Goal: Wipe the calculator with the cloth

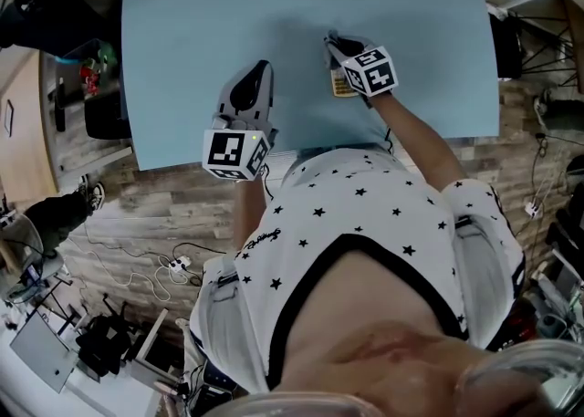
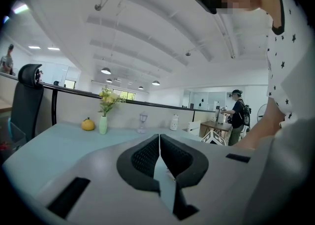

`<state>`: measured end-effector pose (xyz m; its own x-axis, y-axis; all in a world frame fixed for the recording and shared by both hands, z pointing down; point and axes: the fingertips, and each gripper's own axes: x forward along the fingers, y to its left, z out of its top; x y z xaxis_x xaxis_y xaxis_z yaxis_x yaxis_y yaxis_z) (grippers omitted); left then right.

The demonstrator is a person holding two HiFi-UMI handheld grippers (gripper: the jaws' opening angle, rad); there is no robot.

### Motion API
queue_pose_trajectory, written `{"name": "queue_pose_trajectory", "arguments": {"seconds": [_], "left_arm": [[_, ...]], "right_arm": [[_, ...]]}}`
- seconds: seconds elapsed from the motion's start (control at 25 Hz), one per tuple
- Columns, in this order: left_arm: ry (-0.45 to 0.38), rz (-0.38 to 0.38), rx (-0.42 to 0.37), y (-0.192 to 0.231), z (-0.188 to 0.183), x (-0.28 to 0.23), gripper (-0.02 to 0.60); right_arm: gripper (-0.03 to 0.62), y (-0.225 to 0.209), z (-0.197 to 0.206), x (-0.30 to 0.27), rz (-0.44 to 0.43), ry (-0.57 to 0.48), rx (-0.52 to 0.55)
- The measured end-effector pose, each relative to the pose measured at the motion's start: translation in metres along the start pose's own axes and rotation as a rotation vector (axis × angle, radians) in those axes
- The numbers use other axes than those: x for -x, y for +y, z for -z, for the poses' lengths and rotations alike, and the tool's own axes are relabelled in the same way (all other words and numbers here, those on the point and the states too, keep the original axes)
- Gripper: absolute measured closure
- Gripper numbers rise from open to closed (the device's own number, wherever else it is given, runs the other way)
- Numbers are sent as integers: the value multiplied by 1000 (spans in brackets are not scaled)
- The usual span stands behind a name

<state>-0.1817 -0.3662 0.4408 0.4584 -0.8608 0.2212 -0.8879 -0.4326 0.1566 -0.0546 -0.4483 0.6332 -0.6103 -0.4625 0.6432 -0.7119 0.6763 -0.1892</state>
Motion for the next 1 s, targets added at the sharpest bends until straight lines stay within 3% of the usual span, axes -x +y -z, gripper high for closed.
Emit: {"name": "queue_pose_trajectory", "arguments": {"seconds": [0.6,1.0], "left_arm": [[9,66,-48,-35,-10,-18,551],[10,56,-44,-35,-7,-11,551]], "right_arm": [[543,-54,26,45,112,-19,-72],[543,-55,26,51,129,-58,-100]]}}
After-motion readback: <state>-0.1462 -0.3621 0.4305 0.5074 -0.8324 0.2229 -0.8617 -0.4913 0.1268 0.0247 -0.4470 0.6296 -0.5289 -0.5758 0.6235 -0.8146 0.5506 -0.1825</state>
